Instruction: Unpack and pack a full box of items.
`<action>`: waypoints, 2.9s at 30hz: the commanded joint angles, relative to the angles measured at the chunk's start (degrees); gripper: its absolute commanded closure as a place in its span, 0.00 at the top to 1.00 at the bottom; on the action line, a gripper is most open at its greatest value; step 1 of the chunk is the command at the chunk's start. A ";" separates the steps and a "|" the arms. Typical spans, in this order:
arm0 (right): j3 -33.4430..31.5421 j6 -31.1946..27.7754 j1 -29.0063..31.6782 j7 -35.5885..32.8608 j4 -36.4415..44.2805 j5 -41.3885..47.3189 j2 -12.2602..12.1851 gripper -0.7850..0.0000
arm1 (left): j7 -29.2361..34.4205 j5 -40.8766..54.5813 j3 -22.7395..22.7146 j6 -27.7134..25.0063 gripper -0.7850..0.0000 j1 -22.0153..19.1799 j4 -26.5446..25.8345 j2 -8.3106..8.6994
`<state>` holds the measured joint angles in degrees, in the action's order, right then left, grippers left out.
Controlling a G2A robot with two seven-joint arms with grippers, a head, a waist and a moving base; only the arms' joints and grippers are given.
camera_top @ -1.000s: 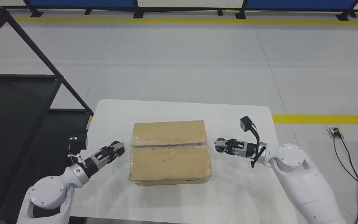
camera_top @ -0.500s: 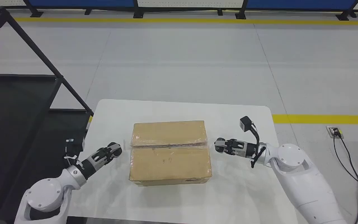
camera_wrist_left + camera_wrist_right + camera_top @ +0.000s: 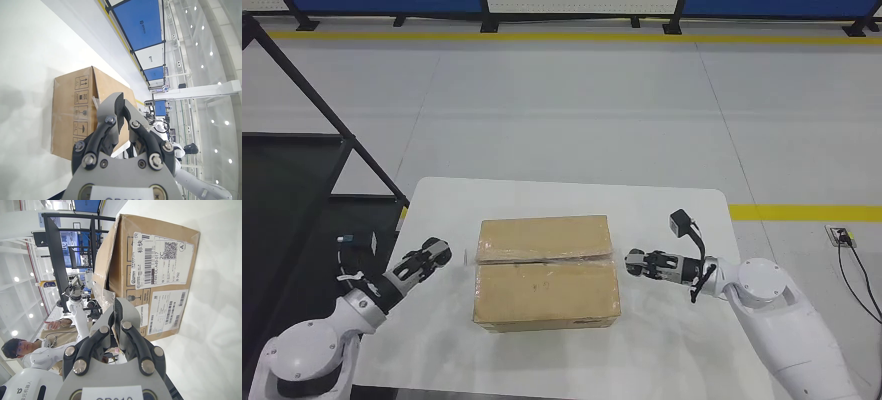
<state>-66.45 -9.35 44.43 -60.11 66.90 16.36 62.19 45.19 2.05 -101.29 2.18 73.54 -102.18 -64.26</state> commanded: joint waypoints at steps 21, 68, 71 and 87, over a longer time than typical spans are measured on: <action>0.22 0.56 0.00 0.12 0.79 -0.51 -0.07 0.00 | 6.57 -8.86 13.61 1.35 0.00 -10.51 8.59 0.93; -9.06 -4.18 7.46 3.26 9.58 4.43 -2.17 0.45 | 4.34 -3.65 16.72 2.35 0.00 -12.44 12.73 2.11; -8.51 -3.07 9.15 2.23 15.56 2.28 -2.39 0.11 | 4.20 -3.27 16.76 2.15 0.00 -12.31 12.76 2.19; 9.84 14.10 -2.63 15.06 12.88 -10.94 1.91 0.00 | 4.11 -2.04 16.82 1.05 0.00 -11.50 12.11 2.70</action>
<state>-57.54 3.67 42.51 -46.61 80.31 6.06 63.76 49.29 -0.06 -84.43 3.28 61.97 -90.04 -61.60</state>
